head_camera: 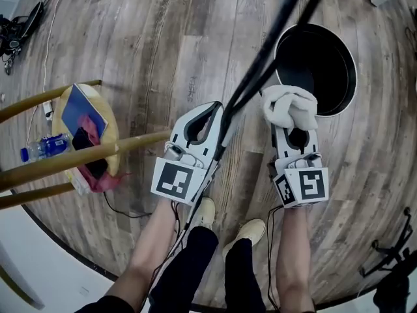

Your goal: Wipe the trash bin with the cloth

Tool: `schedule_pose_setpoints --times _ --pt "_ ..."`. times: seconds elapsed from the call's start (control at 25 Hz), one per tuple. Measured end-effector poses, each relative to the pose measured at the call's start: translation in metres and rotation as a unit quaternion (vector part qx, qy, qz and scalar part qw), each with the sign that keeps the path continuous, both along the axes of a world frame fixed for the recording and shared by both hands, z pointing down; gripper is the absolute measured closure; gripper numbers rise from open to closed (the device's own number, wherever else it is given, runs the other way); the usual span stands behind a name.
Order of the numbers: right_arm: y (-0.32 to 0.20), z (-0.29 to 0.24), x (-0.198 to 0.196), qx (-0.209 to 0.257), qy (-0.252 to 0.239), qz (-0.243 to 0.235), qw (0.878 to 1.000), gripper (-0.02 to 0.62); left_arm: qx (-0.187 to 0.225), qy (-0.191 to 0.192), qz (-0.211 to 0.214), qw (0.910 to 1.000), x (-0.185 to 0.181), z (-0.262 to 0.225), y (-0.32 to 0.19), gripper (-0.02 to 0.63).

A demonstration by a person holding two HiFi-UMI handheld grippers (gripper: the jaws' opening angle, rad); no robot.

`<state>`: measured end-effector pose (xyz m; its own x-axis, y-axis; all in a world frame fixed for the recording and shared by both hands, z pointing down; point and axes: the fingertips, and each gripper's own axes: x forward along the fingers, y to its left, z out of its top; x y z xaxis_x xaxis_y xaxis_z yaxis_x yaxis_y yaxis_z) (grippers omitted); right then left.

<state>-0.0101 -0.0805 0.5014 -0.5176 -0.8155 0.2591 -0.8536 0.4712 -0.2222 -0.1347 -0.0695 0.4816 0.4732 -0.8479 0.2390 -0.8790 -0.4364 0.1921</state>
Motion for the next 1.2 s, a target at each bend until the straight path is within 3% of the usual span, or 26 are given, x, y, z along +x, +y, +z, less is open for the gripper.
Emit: schedule_pose_setpoints --times 0.84,1.2 --pt "-0.010 0.183 -0.015 -0.027 0.012 -0.014 0.999 0.502 -0.016 -0.008 -0.030 0.9994 -0.041 0.166 0.000 0.611" --pt "-0.005 0.230 -0.009 -0.045 0.019 0.002 0.999 0.502 -0.018 -0.005 -0.025 0.9995 -0.042 0.195 -0.005 0.611"
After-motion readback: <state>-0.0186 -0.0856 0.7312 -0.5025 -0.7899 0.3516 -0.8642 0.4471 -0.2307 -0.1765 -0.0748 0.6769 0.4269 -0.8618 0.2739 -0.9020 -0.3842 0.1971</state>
